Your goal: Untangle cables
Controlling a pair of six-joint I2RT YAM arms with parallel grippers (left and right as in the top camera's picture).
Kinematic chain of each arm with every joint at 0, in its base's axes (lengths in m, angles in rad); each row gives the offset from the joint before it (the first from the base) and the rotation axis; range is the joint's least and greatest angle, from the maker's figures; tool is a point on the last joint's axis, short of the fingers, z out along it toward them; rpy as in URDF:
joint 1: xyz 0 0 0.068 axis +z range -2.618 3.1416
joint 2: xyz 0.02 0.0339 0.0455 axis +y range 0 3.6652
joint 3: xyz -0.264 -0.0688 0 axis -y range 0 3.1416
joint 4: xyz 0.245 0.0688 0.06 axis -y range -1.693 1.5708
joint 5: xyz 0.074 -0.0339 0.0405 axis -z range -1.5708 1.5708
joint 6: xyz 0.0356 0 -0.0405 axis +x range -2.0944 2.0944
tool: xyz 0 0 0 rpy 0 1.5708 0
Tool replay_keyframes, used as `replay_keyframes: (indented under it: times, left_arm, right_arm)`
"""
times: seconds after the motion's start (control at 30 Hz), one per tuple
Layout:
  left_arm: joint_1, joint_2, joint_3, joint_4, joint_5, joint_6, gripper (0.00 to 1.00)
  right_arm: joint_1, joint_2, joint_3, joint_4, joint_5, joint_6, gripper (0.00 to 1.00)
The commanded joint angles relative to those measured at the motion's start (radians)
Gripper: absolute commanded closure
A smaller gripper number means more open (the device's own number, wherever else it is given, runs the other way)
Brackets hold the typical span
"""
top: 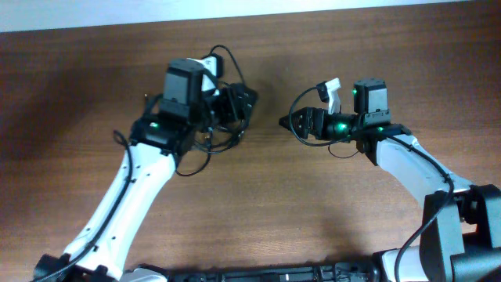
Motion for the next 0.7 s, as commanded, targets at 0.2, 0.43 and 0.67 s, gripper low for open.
replay_keyframes:
  times: [0.2,0.43,0.67]
  left_arm:
    - [0.198,-0.145,0.015,-0.145,-0.295,0.072,0.01]
    - [0.253,-0.086,0.014,-0.31,-0.413,0.006,0.01]
    - [0.253,0.002,0.014,-0.295,-0.408,-0.04,0.01]
  right_arm:
    - [0.023,-0.019,0.09,0.071,0.11,-0.072,0.01]
    - [0.338,-0.006,0.206,-0.092,0.415,-0.077,0.04]
    - [0.51,0.112,0.206,0.003,0.665,0.05,0.16]
